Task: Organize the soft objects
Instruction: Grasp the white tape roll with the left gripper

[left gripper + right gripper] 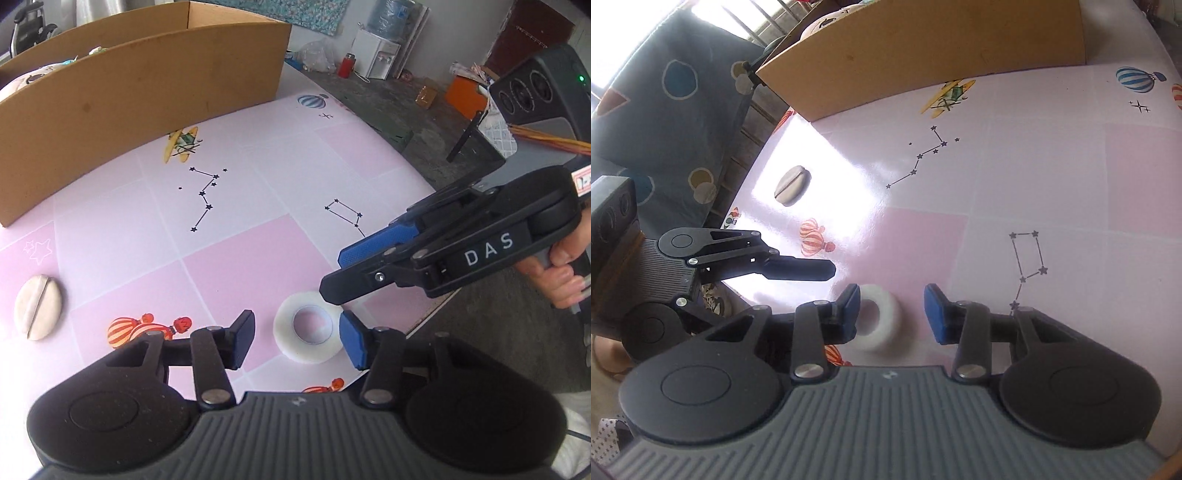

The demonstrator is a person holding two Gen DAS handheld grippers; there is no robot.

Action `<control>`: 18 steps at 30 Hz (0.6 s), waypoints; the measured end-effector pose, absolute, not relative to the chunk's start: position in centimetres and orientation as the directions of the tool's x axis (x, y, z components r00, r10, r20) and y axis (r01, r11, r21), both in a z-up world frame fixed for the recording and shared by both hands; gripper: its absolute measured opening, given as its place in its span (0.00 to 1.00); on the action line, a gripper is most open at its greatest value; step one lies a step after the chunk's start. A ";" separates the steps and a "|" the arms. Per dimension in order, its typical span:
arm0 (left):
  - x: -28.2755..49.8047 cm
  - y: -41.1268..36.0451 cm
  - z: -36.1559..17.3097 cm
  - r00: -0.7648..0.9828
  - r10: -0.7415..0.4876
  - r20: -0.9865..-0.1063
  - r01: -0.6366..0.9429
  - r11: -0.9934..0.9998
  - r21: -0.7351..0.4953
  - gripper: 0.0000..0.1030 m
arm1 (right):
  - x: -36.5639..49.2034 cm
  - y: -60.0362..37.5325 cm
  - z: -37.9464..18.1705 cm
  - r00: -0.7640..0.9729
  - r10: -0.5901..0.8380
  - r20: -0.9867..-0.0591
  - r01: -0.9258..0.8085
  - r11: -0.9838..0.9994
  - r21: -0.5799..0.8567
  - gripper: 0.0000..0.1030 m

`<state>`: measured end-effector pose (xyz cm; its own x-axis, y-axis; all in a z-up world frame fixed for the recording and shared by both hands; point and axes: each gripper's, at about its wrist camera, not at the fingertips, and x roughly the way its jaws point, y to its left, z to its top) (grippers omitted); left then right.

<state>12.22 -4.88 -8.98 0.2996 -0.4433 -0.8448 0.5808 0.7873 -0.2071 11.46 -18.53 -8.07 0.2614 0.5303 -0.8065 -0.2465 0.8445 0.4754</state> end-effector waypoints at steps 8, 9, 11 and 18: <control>12.0 -6.0 -10.0 0.303 -0.442 -0.844 0.589 0.783 -0.198 0.45 | 10.9 -18.9 -9.0 0.272 0.507 -0.818 -0.238 0.859 0.453 0.35; 12.0 -5.9 -9.9 0.301 -0.447 -0.842 0.586 0.783 -0.206 0.43 | 10.9 -19.0 -9.2 0.276 0.507 -0.816 -0.228 0.860 0.457 0.35; 12.0 -5.8 -9.8 0.301 -0.445 -0.844 0.584 0.785 -0.206 0.39 | 10.9 -19.5 -9.3 0.283 0.511 -0.812 -0.205 0.859 0.470 0.35; 12.0 -5.7 -9.7 0.317 -0.449 -0.835 0.593 0.781 -0.195 0.34 | 10.8 -20.5 -9.7 0.303 0.527 -0.794 -0.156 0.849 0.504 0.35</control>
